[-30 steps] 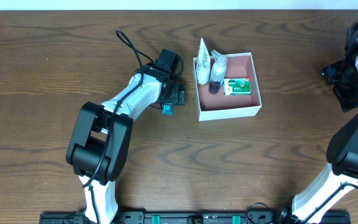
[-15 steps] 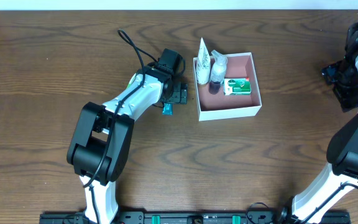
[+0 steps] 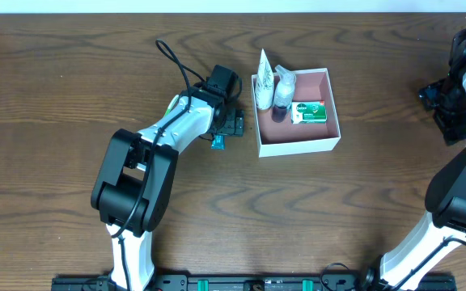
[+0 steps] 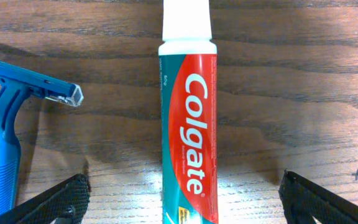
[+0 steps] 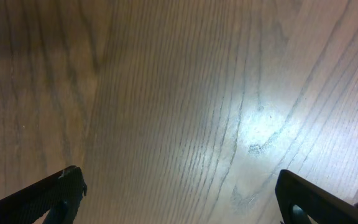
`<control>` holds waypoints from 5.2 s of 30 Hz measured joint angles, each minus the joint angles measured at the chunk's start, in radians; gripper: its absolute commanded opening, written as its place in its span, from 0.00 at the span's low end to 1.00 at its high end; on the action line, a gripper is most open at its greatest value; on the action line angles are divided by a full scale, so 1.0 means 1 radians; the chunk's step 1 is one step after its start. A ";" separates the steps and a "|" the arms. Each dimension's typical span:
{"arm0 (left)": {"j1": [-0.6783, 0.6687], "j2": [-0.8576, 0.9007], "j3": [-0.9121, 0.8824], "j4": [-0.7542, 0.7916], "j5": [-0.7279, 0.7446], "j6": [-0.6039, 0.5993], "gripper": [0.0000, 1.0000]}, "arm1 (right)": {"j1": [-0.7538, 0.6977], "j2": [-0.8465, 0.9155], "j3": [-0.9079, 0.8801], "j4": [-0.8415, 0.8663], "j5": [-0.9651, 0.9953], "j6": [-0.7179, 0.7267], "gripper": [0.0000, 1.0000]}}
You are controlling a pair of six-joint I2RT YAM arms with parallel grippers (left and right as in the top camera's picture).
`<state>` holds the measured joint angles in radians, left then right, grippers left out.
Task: Pack container
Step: 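Close the left gripper on the Colgate tube and lift it, then carry the Colgate tube over the box and release it inside, then withdraw the left gripper and move it to the blue razor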
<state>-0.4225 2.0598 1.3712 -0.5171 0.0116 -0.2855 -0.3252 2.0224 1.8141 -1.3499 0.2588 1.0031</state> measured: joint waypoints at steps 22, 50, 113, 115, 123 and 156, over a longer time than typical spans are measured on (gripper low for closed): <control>0.000 0.006 0.000 0.017 -0.037 -0.003 0.77 | 0.000 0.000 0.000 0.000 0.000 0.000 0.99; 0.000 0.007 0.000 0.017 -0.042 -0.002 0.25 | 0.000 0.000 0.000 0.000 0.000 0.000 0.99; -0.436 -0.082 0.005 0.708 -0.185 -0.114 0.24 | 0.000 0.000 0.000 0.001 0.000 0.000 0.99; -0.436 -0.071 0.005 0.708 -0.200 -0.115 0.24 | 0.000 0.000 0.000 0.001 0.000 0.000 0.99; -0.436 -0.053 0.005 0.717 -0.222 -0.118 0.41 | 0.000 0.000 0.000 0.001 0.000 0.000 0.99; -0.358 -0.760 0.018 -0.160 -0.343 0.042 0.98 | 0.000 0.000 -0.003 0.002 0.000 0.000 0.99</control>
<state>-0.7807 1.2995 1.3891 -0.6769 -0.3309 -0.2432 -0.3252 2.0224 1.8114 -1.3483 0.2588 1.0035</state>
